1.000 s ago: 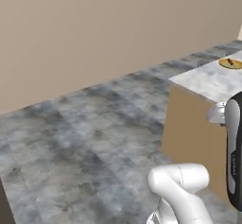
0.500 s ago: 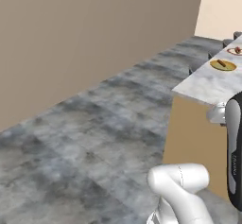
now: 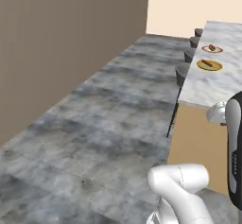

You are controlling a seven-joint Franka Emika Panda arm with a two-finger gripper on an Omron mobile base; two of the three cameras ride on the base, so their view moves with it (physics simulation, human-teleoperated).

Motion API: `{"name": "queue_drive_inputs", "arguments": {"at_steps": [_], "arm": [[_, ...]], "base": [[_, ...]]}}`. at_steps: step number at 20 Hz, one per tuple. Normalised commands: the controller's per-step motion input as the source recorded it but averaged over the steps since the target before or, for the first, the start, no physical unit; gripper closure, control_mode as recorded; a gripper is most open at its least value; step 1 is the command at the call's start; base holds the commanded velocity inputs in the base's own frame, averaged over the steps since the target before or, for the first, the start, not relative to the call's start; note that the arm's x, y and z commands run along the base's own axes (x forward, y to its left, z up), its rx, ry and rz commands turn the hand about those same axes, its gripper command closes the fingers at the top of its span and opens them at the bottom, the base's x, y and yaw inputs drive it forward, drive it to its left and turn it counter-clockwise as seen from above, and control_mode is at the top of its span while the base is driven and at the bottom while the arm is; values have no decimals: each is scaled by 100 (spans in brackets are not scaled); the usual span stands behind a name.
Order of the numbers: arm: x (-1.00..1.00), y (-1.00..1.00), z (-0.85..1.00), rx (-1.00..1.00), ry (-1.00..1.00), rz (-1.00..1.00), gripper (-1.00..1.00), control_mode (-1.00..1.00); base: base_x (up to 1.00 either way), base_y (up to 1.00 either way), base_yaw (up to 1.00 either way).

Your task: Pick up the mango and orange from the fridge and place one fruit on each plate on the dining counter.

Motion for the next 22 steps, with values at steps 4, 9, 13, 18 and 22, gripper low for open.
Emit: {"name": "queue_drive_inputs", "arguments": {"at_steps": [4, 9, 13, 18, 22], "arm": [[0, 0, 0, 0, 0, 0, 100, 100], [0, 0, 0, 0, 0, 0, 100, 100], [0, 0, 0, 0, 0, 0, 100, 100], [0, 0, 0, 0, 0, 0, 100, 100], [0, 0, 0, 0, 0, 0, 100, 100]], "base": [[100, 98, -53], [100, 96, -58], [100, 92, -59], [100, 99, -49], [100, 97, -51]]}}
